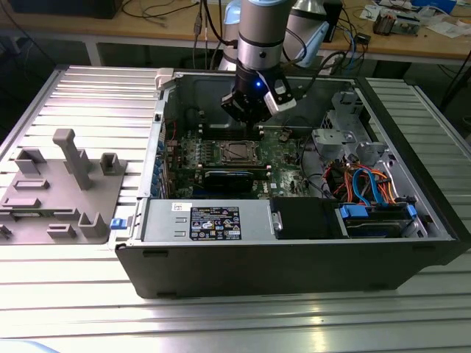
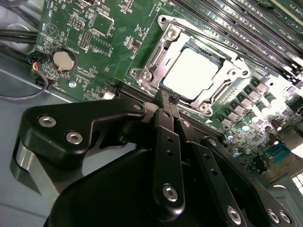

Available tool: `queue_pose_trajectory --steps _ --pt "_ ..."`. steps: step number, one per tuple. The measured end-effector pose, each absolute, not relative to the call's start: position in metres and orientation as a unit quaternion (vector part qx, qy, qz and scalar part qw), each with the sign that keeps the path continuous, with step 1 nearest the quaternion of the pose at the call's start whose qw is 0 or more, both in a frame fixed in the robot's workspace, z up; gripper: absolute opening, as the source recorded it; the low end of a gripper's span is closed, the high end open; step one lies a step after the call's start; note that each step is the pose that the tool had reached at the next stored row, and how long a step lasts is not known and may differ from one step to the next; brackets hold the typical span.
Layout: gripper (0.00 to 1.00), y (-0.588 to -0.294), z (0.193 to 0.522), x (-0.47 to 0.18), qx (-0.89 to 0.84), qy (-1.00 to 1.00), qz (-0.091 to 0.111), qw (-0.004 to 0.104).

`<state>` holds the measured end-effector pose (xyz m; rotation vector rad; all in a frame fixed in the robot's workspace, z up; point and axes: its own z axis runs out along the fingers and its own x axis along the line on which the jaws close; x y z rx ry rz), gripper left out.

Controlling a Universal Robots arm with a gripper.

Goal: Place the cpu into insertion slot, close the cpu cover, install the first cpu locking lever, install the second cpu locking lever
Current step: 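Install the second cpu locking lever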

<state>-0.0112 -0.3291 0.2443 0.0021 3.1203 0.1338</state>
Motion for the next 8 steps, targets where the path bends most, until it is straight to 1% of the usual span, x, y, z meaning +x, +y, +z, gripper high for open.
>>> queue_pose_trajectory --steps 8 --pt "0.11 -0.3302 0.2478 -0.0111 0.001 0.999 0.043 0.009"
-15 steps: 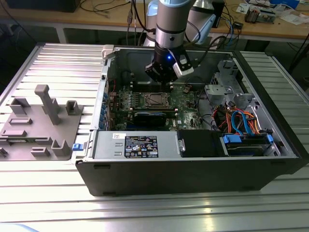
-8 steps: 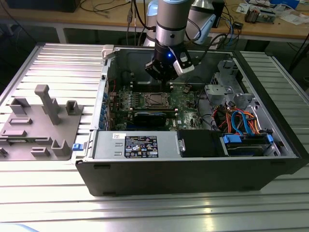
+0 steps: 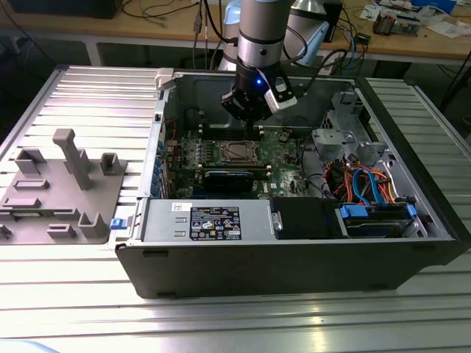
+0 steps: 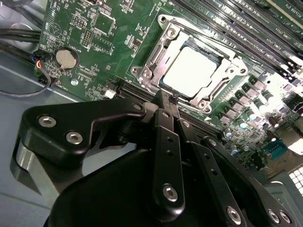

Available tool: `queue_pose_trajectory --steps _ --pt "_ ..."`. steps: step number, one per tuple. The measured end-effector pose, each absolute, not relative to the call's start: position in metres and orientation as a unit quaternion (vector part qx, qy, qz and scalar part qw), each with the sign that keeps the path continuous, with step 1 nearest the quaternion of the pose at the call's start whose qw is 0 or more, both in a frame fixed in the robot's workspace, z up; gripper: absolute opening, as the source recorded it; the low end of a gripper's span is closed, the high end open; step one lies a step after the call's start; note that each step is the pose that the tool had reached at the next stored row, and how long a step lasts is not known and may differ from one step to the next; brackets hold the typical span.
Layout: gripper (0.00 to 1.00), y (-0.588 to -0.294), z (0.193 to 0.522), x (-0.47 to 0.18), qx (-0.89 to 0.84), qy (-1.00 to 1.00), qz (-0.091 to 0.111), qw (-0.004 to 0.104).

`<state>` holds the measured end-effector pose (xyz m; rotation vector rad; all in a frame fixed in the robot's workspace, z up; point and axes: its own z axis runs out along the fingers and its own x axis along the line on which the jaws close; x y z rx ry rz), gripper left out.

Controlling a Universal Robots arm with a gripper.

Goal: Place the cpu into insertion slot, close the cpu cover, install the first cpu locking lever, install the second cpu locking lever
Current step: 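Install the second cpu locking lever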

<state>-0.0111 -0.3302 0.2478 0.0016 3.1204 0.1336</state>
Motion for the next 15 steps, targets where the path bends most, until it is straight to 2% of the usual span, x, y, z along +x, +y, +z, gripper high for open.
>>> queue_pose_trajectory --steps 15 --pt "0.11 -0.3376 0.2478 -0.0112 0.001 0.999 0.043 0.009"
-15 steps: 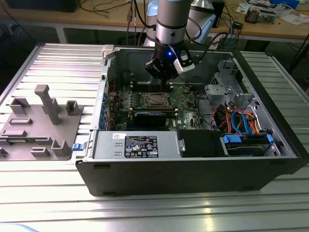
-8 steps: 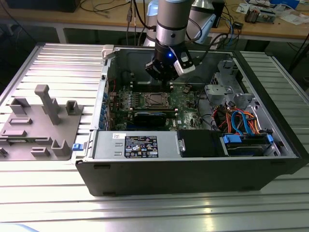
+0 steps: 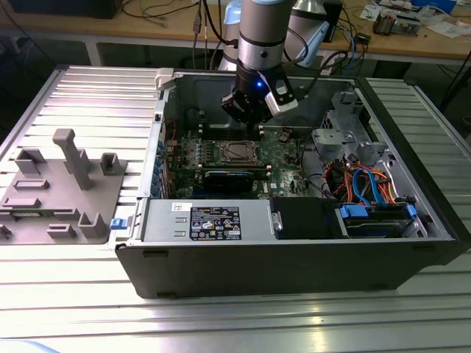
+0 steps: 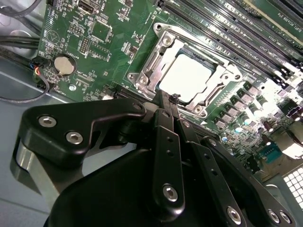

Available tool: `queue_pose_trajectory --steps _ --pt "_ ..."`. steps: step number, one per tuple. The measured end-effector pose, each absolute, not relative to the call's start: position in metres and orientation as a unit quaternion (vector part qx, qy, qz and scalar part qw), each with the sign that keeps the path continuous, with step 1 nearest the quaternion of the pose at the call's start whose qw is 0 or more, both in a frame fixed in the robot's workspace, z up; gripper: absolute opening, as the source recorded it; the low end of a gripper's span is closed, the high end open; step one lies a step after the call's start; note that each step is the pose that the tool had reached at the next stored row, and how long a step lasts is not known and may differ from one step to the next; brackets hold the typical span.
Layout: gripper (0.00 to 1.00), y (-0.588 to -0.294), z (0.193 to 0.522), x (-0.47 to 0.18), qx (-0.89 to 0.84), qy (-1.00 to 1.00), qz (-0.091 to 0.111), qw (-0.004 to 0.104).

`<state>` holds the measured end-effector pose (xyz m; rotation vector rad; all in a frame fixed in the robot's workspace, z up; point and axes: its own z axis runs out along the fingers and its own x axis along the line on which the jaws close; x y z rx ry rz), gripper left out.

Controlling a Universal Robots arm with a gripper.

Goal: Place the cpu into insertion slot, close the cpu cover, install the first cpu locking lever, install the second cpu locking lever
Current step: 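Install the second cpu locking lever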

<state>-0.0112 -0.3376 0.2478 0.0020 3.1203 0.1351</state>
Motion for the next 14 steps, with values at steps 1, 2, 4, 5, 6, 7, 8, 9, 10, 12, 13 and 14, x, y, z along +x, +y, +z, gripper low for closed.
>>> queue_pose_trajectory --steps 1,2,4,5,6,7,8,9,10,12,13,14 --pt "0.11 -0.3381 0.2477 -0.0112 0.001 0.999 0.043 0.009" --pt "0.11 -0.3384 0.2477 -0.0112 0.001 0.999 0.043 0.009" --pt "0.11 -0.3397 0.2477 -0.0112 0.001 0.999 0.043 0.009" --pt "0.11 -0.3402 0.2477 -0.0112 0.001 0.999 0.043 0.009" --pt "0.11 -0.3403 0.2477 -0.0112 0.001 0.999 0.043 0.009" --pt "0.11 -0.3403 0.2477 -0.0112 0.001 0.999 0.043 0.009" --pt "0.11 -0.3404 0.2482 -0.0112 0.001 0.999 0.043 0.009" --pt "0.11 -0.3404 0.2495 -0.0112 0.001 0.999 0.043 0.009" --pt "0.11 -0.3404 0.2516 -0.0112 0.001 0.999 0.043 0.009" --pt "0.11 -0.3403 0.2544 -0.0112 0.001 0.999 0.043 0.009" --pt "0.11 -0.3404 0.2554 -0.0112 0.001 0.999 0.043 0.009" --pt "0.11 -0.3404 0.2569 -0.0112 0.001 0.999 0.043 0.009"
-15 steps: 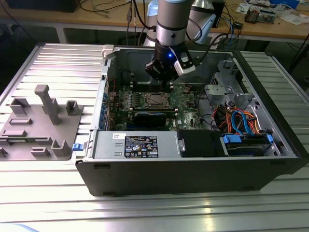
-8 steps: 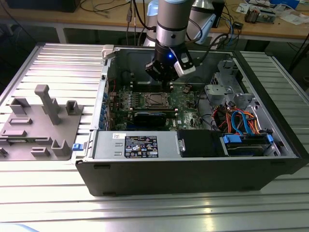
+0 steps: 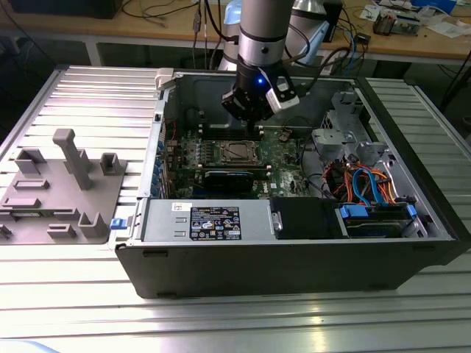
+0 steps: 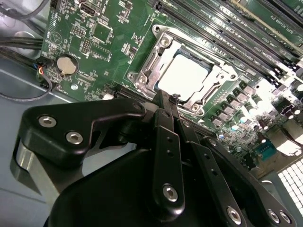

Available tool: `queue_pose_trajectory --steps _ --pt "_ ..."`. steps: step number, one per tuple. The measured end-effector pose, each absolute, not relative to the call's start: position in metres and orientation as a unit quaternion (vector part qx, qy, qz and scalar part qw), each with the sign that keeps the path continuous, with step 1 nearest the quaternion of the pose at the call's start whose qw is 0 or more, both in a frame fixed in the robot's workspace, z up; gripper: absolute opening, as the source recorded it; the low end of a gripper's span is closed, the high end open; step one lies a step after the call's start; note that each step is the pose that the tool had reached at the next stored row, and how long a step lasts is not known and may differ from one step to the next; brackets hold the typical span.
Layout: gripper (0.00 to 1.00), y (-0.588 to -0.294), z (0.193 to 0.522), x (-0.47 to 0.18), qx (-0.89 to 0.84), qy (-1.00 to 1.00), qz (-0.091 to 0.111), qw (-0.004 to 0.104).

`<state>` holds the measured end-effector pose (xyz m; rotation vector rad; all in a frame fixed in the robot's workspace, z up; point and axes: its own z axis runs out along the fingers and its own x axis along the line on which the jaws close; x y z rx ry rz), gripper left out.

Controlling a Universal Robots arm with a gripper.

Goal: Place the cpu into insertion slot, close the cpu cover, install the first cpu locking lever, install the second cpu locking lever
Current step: 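Install the second cpu locking lever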

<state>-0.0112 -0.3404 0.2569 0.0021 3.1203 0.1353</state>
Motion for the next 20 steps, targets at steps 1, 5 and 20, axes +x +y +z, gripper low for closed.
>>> queue_pose_trajectory --steps 1,5,20 --pt "0.11 -0.3404 0.2576 -0.0112 0.001 0.999 0.043 0.009" --pt "0.11 -0.3409 0.2579 -0.0112 0.001 0.999 0.043 0.009" --pt "0.11 -0.3501 0.2578 -0.0112 0.001 0.999 0.043 0.009"
